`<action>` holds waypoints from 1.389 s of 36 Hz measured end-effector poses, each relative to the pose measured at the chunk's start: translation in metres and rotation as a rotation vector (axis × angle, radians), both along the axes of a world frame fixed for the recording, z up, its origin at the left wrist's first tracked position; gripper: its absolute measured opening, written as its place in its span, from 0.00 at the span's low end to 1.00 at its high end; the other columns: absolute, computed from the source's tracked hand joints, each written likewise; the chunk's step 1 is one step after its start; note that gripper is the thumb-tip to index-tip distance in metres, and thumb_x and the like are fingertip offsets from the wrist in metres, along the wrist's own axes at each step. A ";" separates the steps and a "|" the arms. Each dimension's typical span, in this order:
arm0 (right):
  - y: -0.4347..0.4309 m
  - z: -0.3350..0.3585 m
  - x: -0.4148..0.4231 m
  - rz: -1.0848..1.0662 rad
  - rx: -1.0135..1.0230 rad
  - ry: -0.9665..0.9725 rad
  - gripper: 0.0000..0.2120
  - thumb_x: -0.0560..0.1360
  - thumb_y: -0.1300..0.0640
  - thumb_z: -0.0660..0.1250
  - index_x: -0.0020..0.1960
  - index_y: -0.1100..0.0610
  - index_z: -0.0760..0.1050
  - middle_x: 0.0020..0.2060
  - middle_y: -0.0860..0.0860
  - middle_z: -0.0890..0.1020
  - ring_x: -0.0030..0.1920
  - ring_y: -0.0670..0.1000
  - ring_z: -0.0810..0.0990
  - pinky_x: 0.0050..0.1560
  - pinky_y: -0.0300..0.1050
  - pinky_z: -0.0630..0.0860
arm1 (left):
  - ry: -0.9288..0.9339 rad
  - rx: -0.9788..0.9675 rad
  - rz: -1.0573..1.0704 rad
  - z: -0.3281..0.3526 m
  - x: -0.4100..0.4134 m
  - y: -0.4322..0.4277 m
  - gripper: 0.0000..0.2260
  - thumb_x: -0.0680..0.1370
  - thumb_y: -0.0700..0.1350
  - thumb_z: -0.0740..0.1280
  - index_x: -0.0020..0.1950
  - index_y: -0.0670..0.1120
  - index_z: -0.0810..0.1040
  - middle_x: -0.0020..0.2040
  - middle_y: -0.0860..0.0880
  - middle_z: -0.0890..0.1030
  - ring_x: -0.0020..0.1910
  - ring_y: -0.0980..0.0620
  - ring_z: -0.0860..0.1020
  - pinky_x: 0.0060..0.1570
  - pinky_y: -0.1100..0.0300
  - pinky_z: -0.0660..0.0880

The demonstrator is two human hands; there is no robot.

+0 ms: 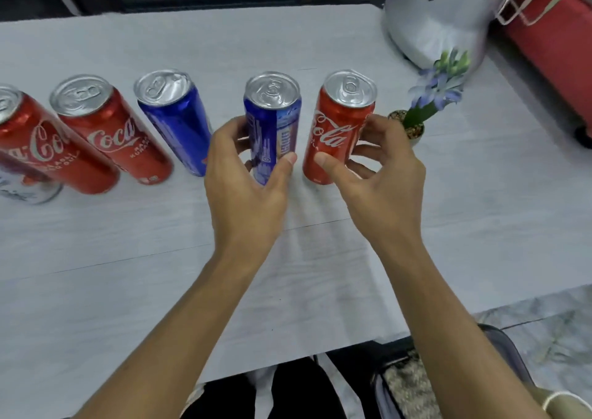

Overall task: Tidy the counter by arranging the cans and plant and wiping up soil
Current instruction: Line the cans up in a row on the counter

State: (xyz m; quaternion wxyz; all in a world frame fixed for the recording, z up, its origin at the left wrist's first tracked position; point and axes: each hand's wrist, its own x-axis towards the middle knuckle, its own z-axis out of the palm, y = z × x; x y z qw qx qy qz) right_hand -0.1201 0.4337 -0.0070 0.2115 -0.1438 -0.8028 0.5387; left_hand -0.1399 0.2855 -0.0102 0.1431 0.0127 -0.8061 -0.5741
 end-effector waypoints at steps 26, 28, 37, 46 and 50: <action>-0.016 -0.018 -0.054 -0.022 0.021 0.033 0.29 0.69 0.48 0.81 0.66 0.49 0.73 0.53 0.37 0.80 0.55 0.35 0.80 0.50 0.33 0.81 | 0.038 0.015 0.167 -0.020 -0.031 0.014 0.28 0.78 0.41 0.75 0.75 0.42 0.69 0.67 0.48 0.76 0.64 0.60 0.76 0.61 0.68 0.73; -0.016 -0.020 -0.053 -0.014 0.018 0.030 0.29 0.69 0.49 0.82 0.65 0.49 0.73 0.53 0.37 0.80 0.55 0.34 0.80 0.50 0.31 0.80 | 0.051 0.007 0.168 -0.021 -0.031 0.015 0.28 0.78 0.40 0.74 0.75 0.40 0.69 0.67 0.47 0.76 0.62 0.64 0.75 0.60 0.72 0.71; -0.016 -0.027 -0.053 -0.004 0.038 0.047 0.29 0.70 0.50 0.81 0.67 0.50 0.72 0.53 0.35 0.78 0.56 0.32 0.78 0.53 0.31 0.79 | 0.068 0.001 0.180 -0.025 -0.030 0.020 0.28 0.78 0.40 0.73 0.76 0.39 0.67 0.70 0.45 0.75 0.66 0.59 0.74 0.61 0.73 0.70; -0.016 -0.029 -0.051 0.002 0.061 0.050 0.30 0.71 0.49 0.80 0.67 0.45 0.69 0.54 0.34 0.77 0.58 0.32 0.77 0.54 0.29 0.78 | 0.058 0.014 0.176 -0.026 -0.030 0.018 0.29 0.79 0.41 0.73 0.77 0.41 0.66 0.71 0.47 0.74 0.68 0.58 0.74 0.63 0.72 0.70; -0.016 -0.029 -0.051 0.008 0.063 0.044 0.30 0.71 0.48 0.80 0.67 0.46 0.69 0.55 0.36 0.77 0.58 0.33 0.78 0.54 0.29 0.78 | 0.056 0.027 0.158 -0.027 -0.031 0.017 0.29 0.79 0.40 0.73 0.78 0.40 0.66 0.72 0.46 0.74 0.70 0.55 0.74 0.64 0.72 0.70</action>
